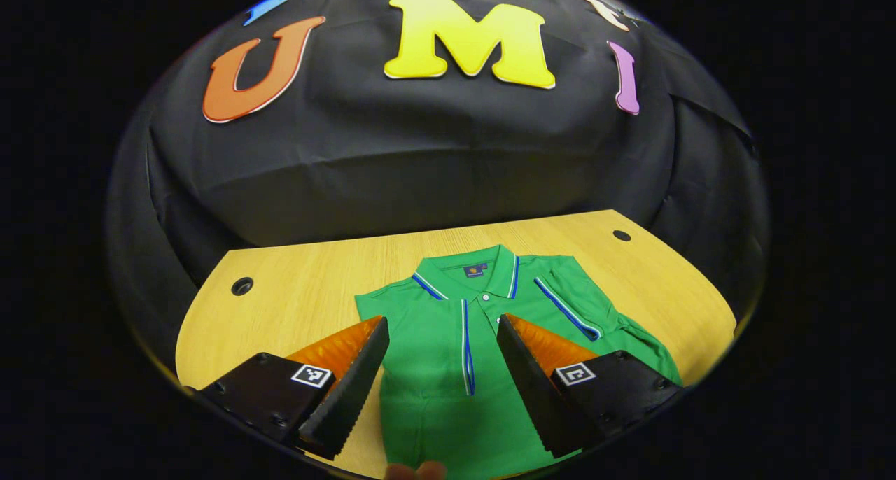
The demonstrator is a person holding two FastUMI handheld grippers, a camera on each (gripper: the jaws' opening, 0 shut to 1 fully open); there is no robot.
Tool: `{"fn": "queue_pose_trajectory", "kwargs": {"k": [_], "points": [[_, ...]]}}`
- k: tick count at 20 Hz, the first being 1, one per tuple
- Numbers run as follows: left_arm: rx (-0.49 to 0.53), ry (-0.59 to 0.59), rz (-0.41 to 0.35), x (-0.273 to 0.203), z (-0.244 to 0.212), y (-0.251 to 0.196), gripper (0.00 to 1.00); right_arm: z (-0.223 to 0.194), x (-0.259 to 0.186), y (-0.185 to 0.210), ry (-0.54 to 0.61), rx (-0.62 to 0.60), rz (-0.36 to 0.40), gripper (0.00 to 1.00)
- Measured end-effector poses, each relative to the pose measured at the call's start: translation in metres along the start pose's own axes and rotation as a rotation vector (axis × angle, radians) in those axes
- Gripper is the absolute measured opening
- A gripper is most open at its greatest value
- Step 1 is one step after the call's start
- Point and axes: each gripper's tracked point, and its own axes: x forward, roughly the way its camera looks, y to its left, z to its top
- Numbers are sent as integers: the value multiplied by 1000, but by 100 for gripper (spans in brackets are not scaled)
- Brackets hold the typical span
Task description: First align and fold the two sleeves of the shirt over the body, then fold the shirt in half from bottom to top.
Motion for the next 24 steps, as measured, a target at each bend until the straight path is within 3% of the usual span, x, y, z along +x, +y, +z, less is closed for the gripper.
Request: {"fn": "queue_pose_trajectory", "kwargs": {"k": [7, 12, 16, 24], "points": [[12, -3, 39, -107, -13, 20, 100, -7, -3, 38, -10, -81, 161, 95], [38, 66, -5, -174, -59, 14, 100, -50, -16, 46, 74, -174, 252, 96], [78, 191, -39, -221, -126, 13, 100, -106, -34, 42, 210, -234, 298, 95], [3, 506, -83, -273, -244, 7, 100, -219, -55, 28, 484, -325, 315, 97]]}}
